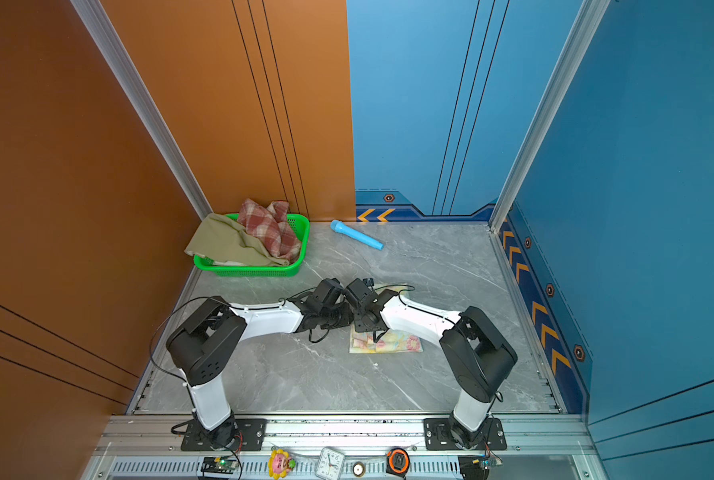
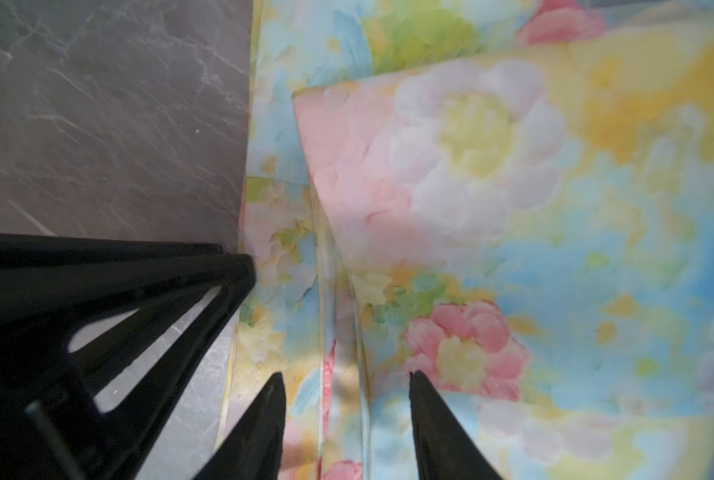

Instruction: Fold and stack the skirts

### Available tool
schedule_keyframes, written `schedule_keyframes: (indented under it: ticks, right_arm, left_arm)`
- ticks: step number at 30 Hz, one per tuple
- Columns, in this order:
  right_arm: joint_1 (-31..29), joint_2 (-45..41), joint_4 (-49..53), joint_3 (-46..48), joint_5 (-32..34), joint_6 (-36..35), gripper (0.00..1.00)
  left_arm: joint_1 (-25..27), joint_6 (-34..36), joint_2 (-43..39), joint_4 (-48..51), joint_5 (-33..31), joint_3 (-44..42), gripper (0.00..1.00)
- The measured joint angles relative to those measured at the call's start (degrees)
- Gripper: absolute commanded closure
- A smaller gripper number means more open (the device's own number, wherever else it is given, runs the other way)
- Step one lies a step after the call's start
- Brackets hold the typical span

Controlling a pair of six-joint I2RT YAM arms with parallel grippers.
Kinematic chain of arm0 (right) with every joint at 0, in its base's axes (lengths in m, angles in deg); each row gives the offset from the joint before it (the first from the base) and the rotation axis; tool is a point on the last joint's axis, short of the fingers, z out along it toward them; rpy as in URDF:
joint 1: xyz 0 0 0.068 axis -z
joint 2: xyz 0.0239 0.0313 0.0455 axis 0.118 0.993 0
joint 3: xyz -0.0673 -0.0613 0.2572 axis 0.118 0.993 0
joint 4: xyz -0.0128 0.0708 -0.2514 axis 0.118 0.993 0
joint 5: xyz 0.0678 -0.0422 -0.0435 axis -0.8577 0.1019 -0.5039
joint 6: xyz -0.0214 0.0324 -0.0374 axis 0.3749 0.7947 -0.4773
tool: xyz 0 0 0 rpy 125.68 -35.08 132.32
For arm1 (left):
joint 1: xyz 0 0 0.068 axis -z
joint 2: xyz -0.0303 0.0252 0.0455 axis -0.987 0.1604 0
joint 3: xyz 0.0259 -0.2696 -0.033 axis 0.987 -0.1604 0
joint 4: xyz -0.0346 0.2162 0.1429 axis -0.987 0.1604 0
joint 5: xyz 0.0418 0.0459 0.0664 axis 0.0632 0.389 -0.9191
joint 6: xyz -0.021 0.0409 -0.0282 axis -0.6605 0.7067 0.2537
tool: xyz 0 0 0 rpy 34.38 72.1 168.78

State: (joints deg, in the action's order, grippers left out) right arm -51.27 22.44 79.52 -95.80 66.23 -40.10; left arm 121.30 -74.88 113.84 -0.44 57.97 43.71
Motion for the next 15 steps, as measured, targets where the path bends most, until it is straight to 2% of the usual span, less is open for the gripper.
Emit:
schedule_keyframes:
  ticks: [7, 15]
  right_arm:
    - [0.0, 2.2, 0.4, -0.2, 3.0, 0.0, 0.61]
    - [-0.1, 5.6, 0.4, -0.8, 5.0, 0.1, 0.81]
  left_arm:
    - [-0.3, -0.1, 2.1, -3.8, 1.8, 0.3, 1.0]
    - [-0.6, -0.2, 2.9, -6.8, 3.0, -0.1, 1.0]
